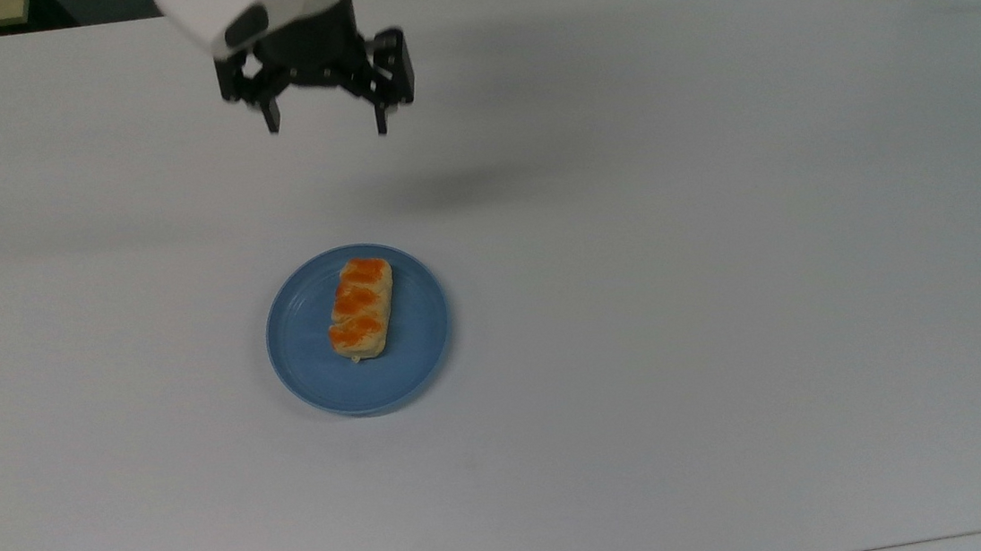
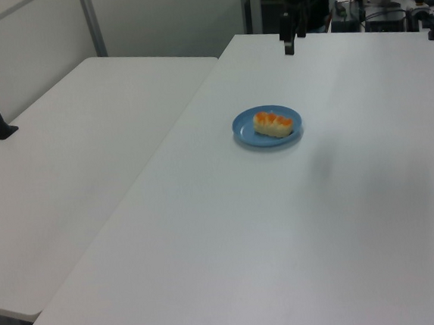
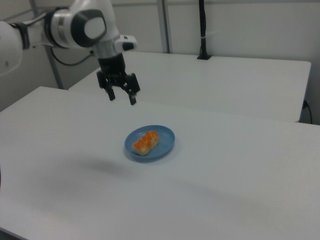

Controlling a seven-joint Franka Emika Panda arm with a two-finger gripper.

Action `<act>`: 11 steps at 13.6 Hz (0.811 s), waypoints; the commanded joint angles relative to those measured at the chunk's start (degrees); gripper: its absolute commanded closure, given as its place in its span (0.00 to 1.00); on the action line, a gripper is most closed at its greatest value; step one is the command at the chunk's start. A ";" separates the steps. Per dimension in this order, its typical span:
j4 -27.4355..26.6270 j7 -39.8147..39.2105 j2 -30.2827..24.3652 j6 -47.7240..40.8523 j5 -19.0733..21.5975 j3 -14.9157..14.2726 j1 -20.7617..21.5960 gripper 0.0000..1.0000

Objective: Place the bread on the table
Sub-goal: 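Move the open gripper down toward the bread roll on the blue plate, then lower the gripper around the bread roll and close on it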

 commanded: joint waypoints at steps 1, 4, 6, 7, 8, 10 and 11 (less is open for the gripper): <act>-0.06 -1.19 6.72 5.93 1.27 -0.31 -0.97 0.00; 0.03 -0.48 11.39 10.33 0.74 -0.40 -1.24 0.00; 0.03 -0.40 15.86 14.54 0.65 -0.40 -1.68 0.00; 0.03 -0.31 16.93 16.13 0.74 -0.40 -1.68 0.00; 0.03 0.21 17.81 17.36 0.83 -0.31 -1.59 0.00; 0.03 4.16 19.30 19.82 0.92 -0.05 -1.59 0.00; 0.03 5.04 19.83 20.79 1.09 0.04 -1.59 0.00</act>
